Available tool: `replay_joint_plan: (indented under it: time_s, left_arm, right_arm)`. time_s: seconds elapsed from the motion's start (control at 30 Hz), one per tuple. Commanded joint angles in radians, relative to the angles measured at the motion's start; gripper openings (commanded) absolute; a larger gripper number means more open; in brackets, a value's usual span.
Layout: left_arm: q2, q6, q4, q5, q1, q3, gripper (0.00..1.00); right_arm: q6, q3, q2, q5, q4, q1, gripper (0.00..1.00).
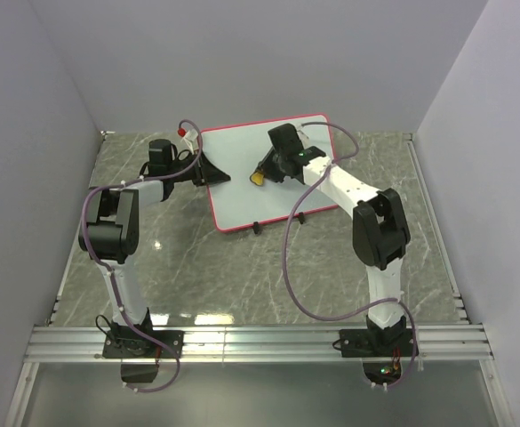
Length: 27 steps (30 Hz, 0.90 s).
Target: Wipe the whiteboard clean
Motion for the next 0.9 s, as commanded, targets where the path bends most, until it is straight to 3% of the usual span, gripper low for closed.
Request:
replay_joint_plan:
  time_s: [0.0, 0.2, 0.57, 0.7, 0.87]
  left_arm:
    - [-0.038, 0.075, -0.059, -0.06, -0.021, -0.021, 0.0]
    - [-0.055, 0.091, -0.071, -0.069, -0.021, -0.033, 0.0]
    - [-0.058, 0.11, -0.096, -0.072, -0.021, -0.021, 0.0]
    - [-0.056, 0.118, -0.105, -0.073, -0.021, -0.015, 0.0]
    - [-0.052, 0.121, -0.108, -0.075, -0.021, -0.007, 0.0]
  right_arm:
    - [0.023, -0.01, 0.064, 0.094, 0.053, -0.037, 0.0]
    - [0.077, 0.033, 0.091, 0.072, 0.064, -0.138, 0.0]
    - [0.035, 0.259, 0.218, 0.077, -0.073, -0.183, 0.0]
    - [0.039, 0.216, 0.194, 0.062, -0.062, -0.174, 0.0]
    - [0.048, 0.011, 0.064, 0.043, -0.002, -0.125, 0.0]
